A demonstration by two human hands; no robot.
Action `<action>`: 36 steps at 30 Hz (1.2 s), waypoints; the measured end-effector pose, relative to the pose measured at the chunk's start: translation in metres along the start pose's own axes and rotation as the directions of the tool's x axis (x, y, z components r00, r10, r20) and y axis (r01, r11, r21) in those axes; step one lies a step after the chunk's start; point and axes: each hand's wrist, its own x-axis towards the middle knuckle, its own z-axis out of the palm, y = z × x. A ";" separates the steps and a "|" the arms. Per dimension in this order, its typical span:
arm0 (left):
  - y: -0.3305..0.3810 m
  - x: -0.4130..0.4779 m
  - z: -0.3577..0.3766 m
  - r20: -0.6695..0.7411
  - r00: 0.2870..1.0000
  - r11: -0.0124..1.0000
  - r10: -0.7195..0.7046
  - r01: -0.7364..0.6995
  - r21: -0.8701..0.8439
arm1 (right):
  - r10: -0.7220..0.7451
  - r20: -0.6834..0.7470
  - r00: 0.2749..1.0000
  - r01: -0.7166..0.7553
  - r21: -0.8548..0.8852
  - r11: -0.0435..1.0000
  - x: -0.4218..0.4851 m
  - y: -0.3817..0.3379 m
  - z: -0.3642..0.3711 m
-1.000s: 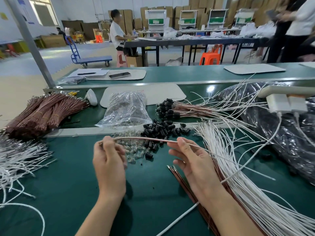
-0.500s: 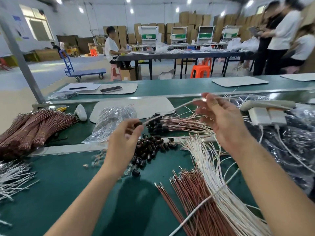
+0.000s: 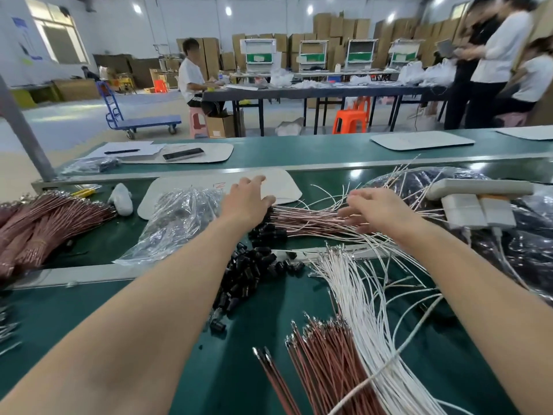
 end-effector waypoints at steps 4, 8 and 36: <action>-0.011 -0.028 -0.006 0.006 1.000 0.994 -0.001 0.001 -0.105 | -0.119 0.000 0.993 0.118 -0.144 0.982 -0.024 0.000 0.004; -0.021 -0.102 -0.021 0.067 0.989 0.983 0.134 -0.124 -0.132 | -0.183 0.073 0.980 0.195 -0.232 0.953 -0.058 -0.013 0.014; -0.045 -0.270 0.006 -0.068 0.904 0.901 0.421 -0.409 0.144 | -0.174 0.369 0.913 0.393 -0.677 0.622 -0.110 -0.016 0.144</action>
